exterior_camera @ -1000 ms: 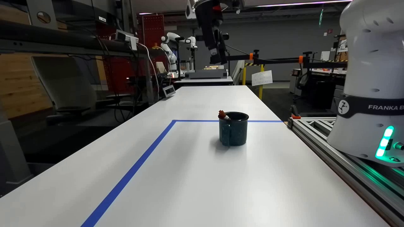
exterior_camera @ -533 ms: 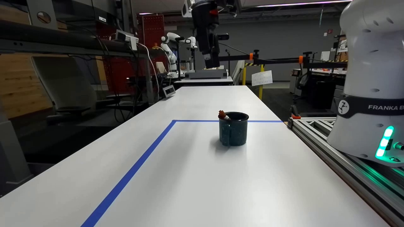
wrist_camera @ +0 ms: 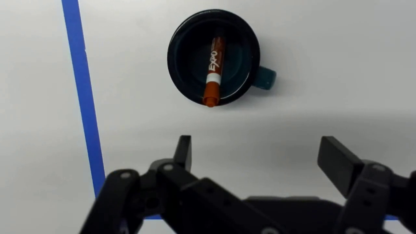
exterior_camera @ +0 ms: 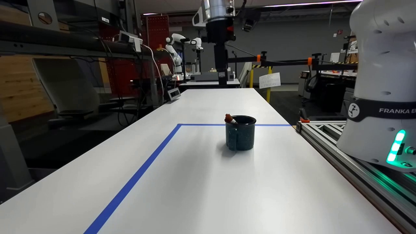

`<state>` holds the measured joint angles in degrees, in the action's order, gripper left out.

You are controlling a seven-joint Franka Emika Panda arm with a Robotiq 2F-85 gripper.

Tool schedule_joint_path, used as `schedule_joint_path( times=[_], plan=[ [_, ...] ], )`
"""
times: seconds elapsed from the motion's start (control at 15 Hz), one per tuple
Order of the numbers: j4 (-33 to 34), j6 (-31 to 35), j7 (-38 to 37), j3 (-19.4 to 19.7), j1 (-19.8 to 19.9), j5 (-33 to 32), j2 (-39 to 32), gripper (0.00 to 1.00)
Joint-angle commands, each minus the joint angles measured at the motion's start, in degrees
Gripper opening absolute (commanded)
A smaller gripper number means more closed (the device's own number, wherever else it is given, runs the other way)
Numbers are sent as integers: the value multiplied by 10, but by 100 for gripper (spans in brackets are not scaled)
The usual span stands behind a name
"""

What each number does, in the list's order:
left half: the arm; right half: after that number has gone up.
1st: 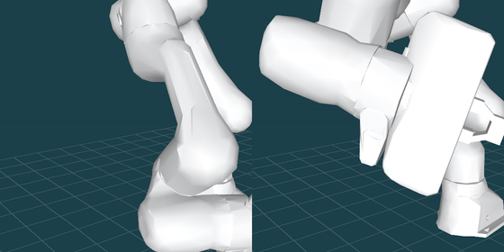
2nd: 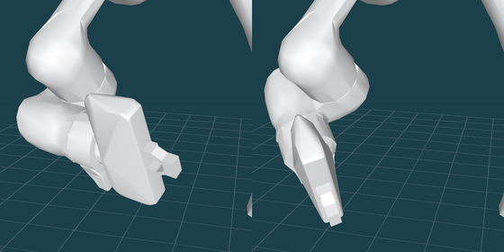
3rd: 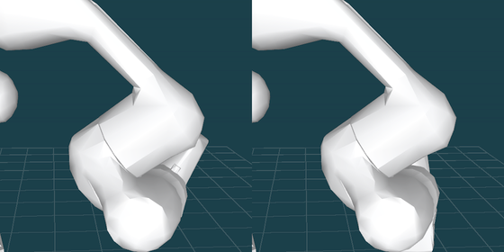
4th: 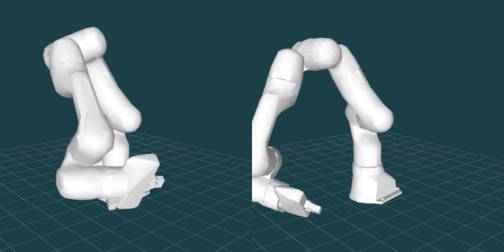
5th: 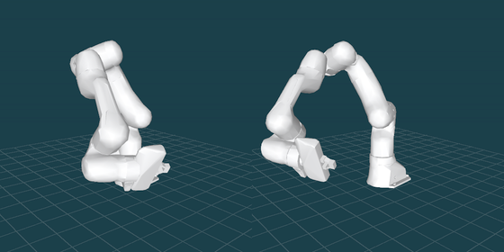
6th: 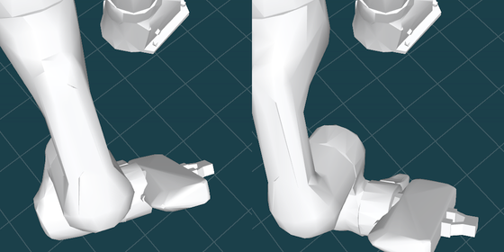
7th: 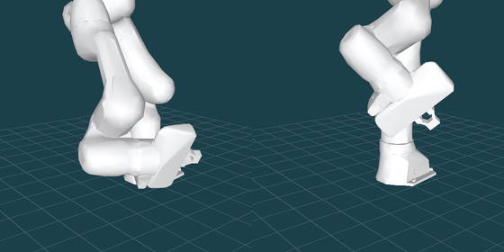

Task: Take the marker out of the mug.

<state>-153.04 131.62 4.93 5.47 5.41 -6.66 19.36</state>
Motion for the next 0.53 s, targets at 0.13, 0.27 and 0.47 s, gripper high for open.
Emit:
schedule_joint_path(
  times=[0.13, 0.27, 0.47],
  plan=[
    [-14, 7, 1, -3, 5, -12, 12, 100],
    [-39, 24, 0, -5, 7, -23, 24, 100],
    [-86, 77, -11, -10, 11, -48, 39, 100]
  ],
)
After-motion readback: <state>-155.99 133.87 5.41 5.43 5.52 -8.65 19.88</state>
